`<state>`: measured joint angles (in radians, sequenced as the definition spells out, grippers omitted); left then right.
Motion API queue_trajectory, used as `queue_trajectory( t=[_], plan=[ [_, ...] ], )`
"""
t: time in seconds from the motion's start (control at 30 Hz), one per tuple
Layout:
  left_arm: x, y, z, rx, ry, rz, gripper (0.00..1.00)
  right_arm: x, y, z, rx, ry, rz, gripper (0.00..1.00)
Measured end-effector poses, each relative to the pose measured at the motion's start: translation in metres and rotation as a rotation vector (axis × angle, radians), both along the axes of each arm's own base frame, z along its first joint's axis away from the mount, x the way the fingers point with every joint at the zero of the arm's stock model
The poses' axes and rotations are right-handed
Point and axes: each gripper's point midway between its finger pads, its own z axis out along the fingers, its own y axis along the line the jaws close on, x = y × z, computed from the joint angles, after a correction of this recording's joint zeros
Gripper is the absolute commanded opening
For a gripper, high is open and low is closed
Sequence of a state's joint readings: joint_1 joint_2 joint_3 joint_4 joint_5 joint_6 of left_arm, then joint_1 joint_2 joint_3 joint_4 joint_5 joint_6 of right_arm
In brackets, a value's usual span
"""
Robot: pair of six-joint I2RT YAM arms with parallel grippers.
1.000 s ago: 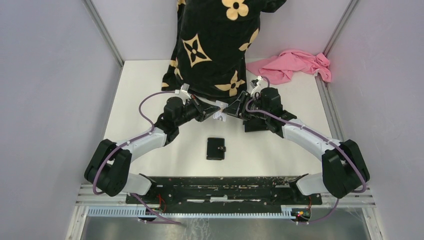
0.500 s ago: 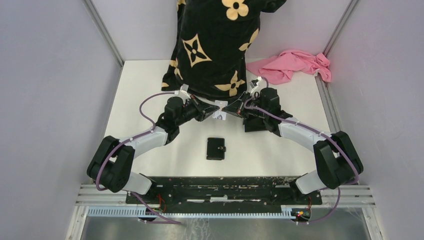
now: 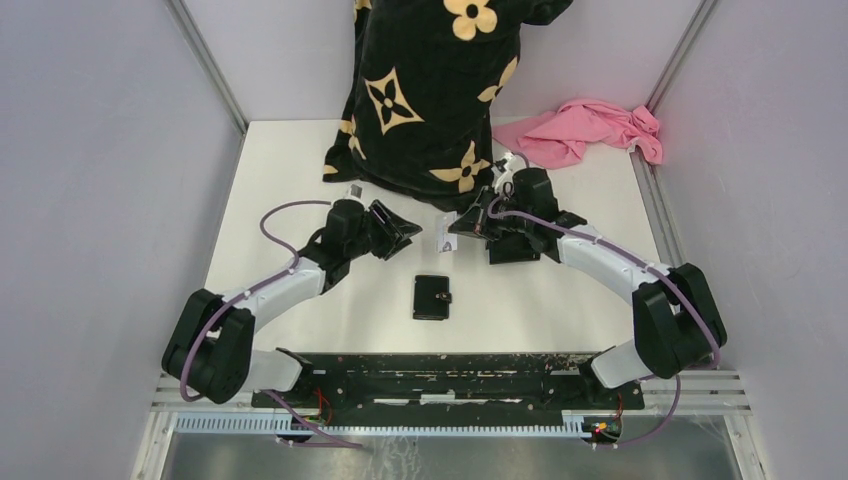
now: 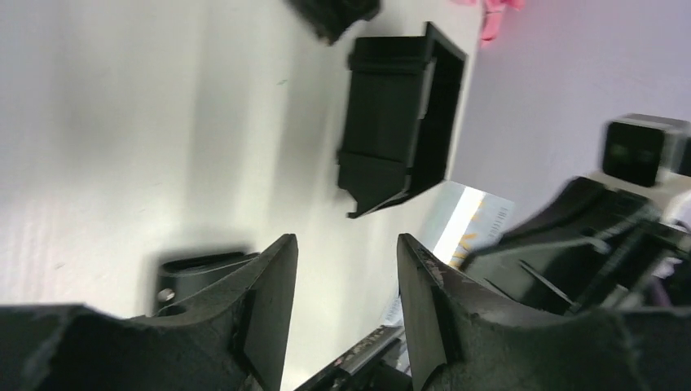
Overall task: Put the credit cards into the card holder
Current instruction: Pick up the credit card from the storage box, then open the card holder at the center of the board.
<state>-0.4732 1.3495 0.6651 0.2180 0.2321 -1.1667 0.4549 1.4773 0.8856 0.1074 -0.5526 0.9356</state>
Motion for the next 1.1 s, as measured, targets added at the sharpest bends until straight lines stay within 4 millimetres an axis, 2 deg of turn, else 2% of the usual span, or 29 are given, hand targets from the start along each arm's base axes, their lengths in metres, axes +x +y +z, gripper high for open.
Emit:
queue_trajectory(
  t=[0.1,0.23,0.4,0.53,0.77,0.87,1.1],
  plan=[
    [-0.005,0.014,-0.014,0.080,0.027,0.031,0.55,-0.007,0.007,0.004,-0.086,-0.026,0.047,0.01],
    [-0.022,0.033,-0.041,0.177,0.075,0.048,0.49,-0.024,0.022,0.010,-0.195,-0.065,0.126,0.01],
    [-0.041,0.049,-0.064,0.264,0.111,0.042,0.37,-0.048,0.039,-0.006,-0.363,-0.065,0.209,0.01],
    [-0.051,0.056,-0.071,0.301,0.103,0.028,0.20,-0.067,0.048,-0.032,-0.512,-0.040,0.259,0.01],
    [-0.065,0.061,-0.085,0.345,0.119,-0.009,0.07,-0.089,0.056,-0.064,-0.728,-0.036,0.297,0.01],
    [-0.067,0.060,-0.087,0.356,0.111,-0.030,0.03,-0.091,0.054,-0.073,-0.802,-0.048,0.288,0.01],
    [-0.073,0.055,-0.092,0.362,0.113,-0.078,0.03,-0.088,0.039,-0.084,-0.931,-0.069,0.229,0.01]
  ],
)
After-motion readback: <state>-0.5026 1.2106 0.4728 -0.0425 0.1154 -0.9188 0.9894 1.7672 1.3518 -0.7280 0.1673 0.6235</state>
